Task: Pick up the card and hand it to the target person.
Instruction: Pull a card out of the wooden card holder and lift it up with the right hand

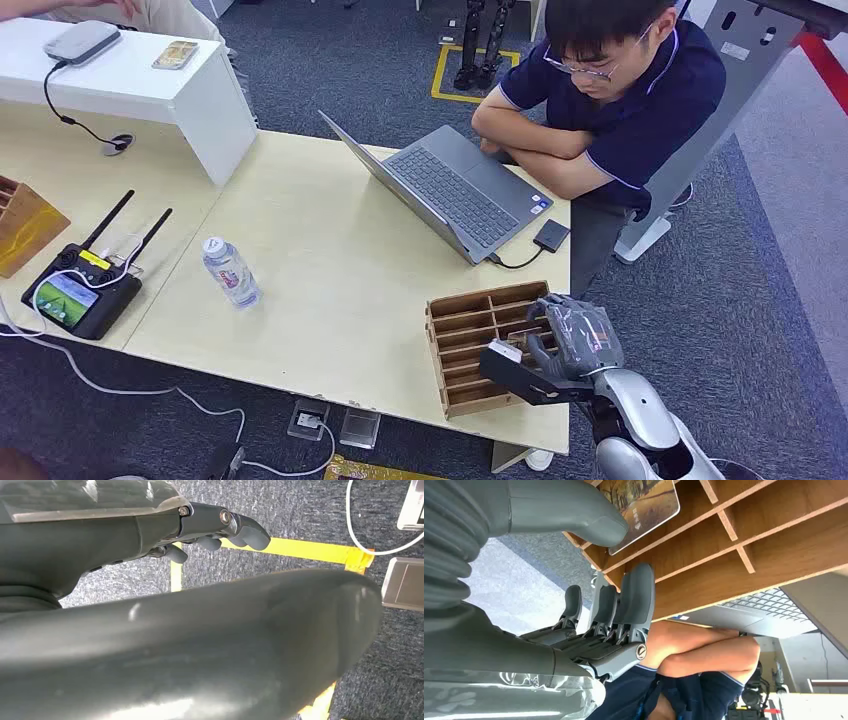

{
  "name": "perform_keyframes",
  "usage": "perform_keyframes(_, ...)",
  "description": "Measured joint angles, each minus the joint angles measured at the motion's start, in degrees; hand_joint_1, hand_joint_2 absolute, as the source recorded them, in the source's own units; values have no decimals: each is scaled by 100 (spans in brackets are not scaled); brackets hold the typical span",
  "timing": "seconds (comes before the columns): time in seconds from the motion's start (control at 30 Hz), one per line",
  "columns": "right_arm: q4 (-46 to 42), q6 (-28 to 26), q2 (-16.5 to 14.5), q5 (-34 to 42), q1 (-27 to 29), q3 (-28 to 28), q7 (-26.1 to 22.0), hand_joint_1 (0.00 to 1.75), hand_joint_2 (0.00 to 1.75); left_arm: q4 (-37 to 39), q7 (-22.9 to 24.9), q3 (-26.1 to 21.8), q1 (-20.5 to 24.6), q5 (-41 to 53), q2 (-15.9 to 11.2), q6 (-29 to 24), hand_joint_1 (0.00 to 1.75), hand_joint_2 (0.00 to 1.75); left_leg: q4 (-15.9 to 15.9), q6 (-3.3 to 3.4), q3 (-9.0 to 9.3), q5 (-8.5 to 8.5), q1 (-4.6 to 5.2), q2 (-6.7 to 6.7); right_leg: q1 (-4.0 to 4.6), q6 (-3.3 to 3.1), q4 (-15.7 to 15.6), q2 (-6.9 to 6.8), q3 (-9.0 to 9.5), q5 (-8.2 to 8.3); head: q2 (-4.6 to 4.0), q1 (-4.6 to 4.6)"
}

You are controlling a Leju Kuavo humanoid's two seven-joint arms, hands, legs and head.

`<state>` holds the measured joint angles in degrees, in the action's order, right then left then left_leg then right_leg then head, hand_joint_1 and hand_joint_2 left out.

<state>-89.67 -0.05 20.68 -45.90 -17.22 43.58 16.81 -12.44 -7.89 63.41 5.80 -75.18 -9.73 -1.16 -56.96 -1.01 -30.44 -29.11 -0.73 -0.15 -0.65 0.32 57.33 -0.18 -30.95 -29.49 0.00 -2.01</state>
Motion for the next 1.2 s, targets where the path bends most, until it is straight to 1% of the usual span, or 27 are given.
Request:
perform_keyframes(0.17,27,1,-2,33,7,15,-20,98,175,0,0,0,0,1,0,-1,0,0,0,0,0,0,0,0,0,0,0,0,0,0,0,0)
perform_keyframes(0.87,167,5,-54,84,12,35,-76,93,175,0,0,0,0,1,0,-2,0,0,0,0,-1,0,0,0,0,0,0,0,0,0,0,0)
perform_keyframes(1.2,174,4,-55,85,12,35,-82,99,175,0,0,0,0,1,0,-2,0,0,0,0,0,0,0,0,0,0,0,0,0,0,0,1)
